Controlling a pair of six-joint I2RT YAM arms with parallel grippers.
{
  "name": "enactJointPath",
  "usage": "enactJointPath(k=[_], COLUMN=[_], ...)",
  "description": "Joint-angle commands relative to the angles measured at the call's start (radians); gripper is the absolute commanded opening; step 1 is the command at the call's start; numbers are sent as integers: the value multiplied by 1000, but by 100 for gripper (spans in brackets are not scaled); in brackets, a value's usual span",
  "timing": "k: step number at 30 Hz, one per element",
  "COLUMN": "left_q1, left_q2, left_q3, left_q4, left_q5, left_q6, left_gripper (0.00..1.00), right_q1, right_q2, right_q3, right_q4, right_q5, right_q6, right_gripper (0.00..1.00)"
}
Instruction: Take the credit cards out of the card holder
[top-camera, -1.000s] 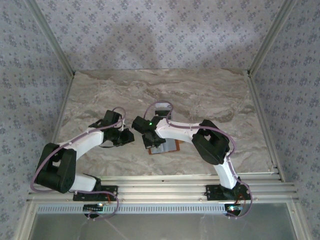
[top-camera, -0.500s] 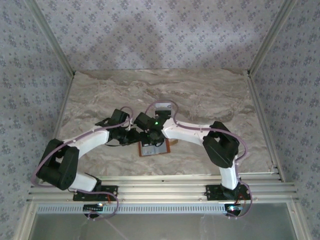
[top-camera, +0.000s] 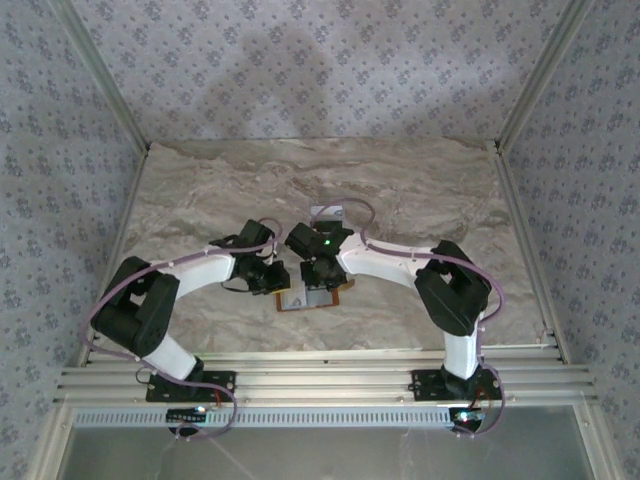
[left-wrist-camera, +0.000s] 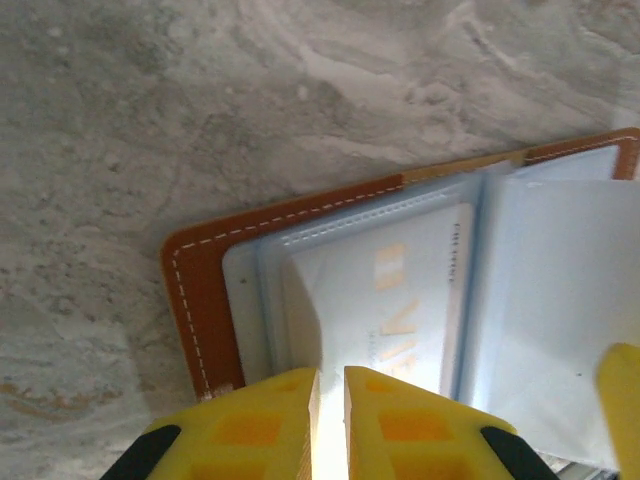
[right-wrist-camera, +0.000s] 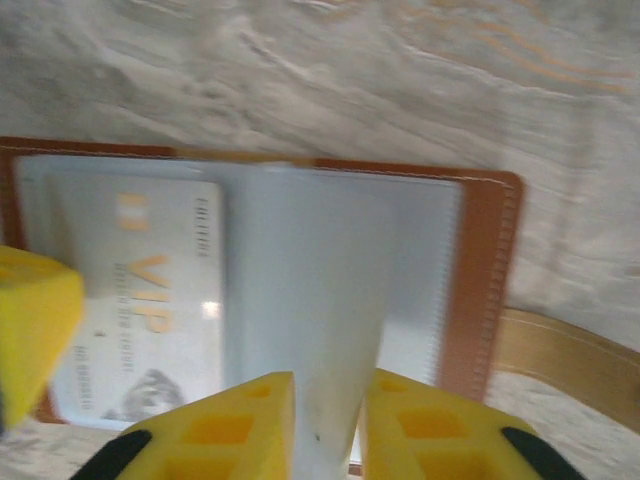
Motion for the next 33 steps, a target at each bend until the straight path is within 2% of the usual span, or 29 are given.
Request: enactJointPath(k=[1, 6, 11, 14, 18, 22, 27, 33], left_q1=[-5, -4, -5, -5, -4, -5, -6, -6], left_q2=[11, -5, -25, -28, -22, -13, 0, 14], left_q3=[28, 42, 54, 59, 57, 55, 51, 48], left_q4=[-32, -49, -70, -82, -90, -98, -94, -96], left_q5=[-26, -39, -53, -56, -58, -52, -38, -43], left_q6=[8, 22, 36, 41, 38, 41, 43, 45], left_gripper=[15, 15, 15, 15, 15, 14, 13, 13], right_q1=[-3, -7, -9, -12, -24, -42, -50, -58], right_q2=[-26, -15, -34, -66, -99, -77, -26, 17], right_q3=[-13, -6, 7, 1, -62, -92, -100, -103], right_q4=[-139, -223, -222, -142, 74, 247, 360, 394], right_q5=[134, 229, 232, 148, -87, -238, -346, -368], right_q6=[2, -2, -8, -16, -1, 27, 67, 79], right_gripper=[28, 33, 34, 34, 34, 29, 25, 25])
